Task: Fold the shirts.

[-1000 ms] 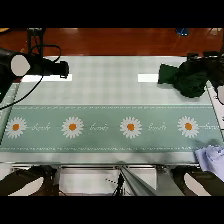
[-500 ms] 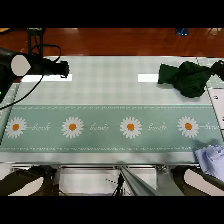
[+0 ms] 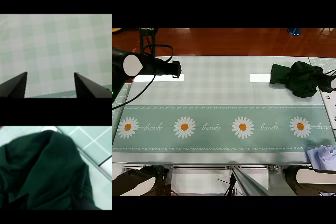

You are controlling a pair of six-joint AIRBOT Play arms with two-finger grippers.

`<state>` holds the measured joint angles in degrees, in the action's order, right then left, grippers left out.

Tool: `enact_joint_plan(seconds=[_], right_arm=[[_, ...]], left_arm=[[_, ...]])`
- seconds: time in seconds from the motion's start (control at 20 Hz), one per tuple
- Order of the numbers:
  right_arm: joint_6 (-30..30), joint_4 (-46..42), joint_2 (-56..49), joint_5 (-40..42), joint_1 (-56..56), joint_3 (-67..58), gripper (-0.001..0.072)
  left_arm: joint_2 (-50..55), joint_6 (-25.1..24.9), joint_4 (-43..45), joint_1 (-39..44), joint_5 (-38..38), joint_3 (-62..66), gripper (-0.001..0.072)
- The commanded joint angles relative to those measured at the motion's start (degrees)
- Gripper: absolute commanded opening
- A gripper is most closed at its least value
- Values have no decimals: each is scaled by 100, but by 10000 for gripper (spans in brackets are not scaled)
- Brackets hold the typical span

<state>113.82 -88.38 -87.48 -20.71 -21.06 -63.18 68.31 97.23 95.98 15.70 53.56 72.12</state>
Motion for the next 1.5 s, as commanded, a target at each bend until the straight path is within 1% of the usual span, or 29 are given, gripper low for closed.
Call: enact_joint_plan(seconds=[0.0,0.1,0.15,0.2,0.3,0.35,0.45,0.55,0.8,1.0,1.15,1.25,1.35,1.45], right_arm=[[-127,37,-479,-79,151,-39,592],[-166,-28,-660,-61,275,-39,590],[-166,-68,-743,-55,341,-39,564],[-166,-68,-798,-35,385,-39,451],[-164,-37,-754,13,439,-46,56],[-164,-24,-647,15,439,-70,32],[-269,-142,-229,28,437,-153,31],[-702,-190,417,13,442,-323,30],[-1534,-136,2741,17,909,-581,29],[-1596,-66,4496,-177,1655,-579,29],[-1596,398,5488,-651,2308,-579,29],[-1596,568,5875,-1029,2717,-579,29],[-1596,651,5984,-1676,3106,-579,29],[-1609,903,5794,-2411,3477,-577,29]], left_arm=[[4,0,-2,2,0,0,720],[4,0,-2,2,-2,0,720],[4,0,-4,2,-2,0,720],[4,0,-2,2,0,0,720],[2,-2,-2,2,0,2,720],[-2,-2,-2,2,0,2,720],[-26,-2,-2,2,0,35,720],[-63,-2,-2,4,46,221,720],[-382,-9,-2,205,393,1364,720],[-955,-9,-2,566,756,2269,720],[-1569,-4,-2,872,1038,2426,720],[-1921,-2,-2,979,1530,2426,720],[-2116,-2,-2,979,2240,2426,720],[-2142,-2,-2,979,2870,2413,720]])
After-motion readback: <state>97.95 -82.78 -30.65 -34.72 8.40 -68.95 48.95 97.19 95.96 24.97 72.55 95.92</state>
